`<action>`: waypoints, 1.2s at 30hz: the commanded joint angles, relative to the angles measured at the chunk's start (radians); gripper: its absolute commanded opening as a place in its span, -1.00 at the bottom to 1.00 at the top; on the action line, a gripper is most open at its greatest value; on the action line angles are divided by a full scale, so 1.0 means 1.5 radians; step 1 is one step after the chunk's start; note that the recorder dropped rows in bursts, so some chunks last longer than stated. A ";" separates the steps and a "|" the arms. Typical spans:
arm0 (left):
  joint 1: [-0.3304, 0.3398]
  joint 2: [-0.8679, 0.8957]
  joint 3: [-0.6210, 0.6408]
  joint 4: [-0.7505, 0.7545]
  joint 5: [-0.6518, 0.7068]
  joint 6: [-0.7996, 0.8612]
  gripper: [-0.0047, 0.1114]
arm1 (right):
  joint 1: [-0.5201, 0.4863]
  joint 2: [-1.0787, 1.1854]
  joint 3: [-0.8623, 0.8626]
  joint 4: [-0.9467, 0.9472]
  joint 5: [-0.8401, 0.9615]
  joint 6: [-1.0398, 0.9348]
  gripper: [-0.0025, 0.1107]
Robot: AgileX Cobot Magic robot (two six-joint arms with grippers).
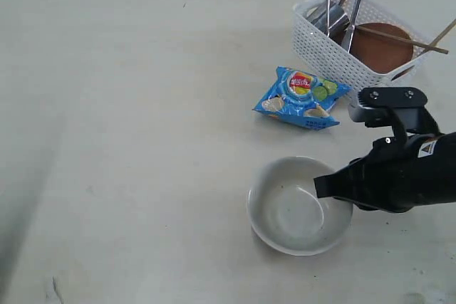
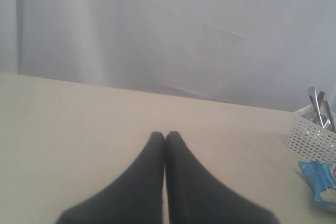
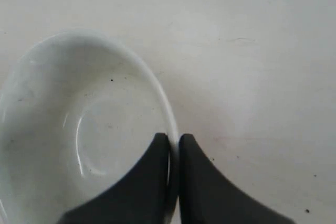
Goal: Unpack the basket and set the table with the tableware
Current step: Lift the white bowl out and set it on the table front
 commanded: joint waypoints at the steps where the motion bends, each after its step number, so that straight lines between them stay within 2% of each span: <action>1: -0.002 -0.001 0.002 0.006 0.002 0.004 -0.92 | 0.003 0.001 0.004 0.013 0.015 -0.030 -0.96; 13: -0.002 -0.001 0.002 0.006 0.002 0.004 -0.92 | 0.003 0.001 0.004 0.009 -0.028 -0.032 -0.96; 26: -0.002 -0.001 0.002 0.006 0.002 0.004 -0.92 | 0.003 0.001 0.004 0.009 -0.012 -0.032 -0.95; 28: -0.002 -0.001 0.002 0.006 0.002 0.004 -0.92 | 0.003 0.001 0.004 0.009 -0.011 -0.032 -0.80; 32: -0.002 -0.001 0.002 0.006 0.001 0.004 -0.92 | 0.003 0.001 0.004 0.009 -0.013 -0.032 -0.30; 36: -0.002 -0.001 0.002 0.006 0.001 0.004 -0.92 | 0.003 0.001 0.004 0.009 -0.014 -0.032 -0.17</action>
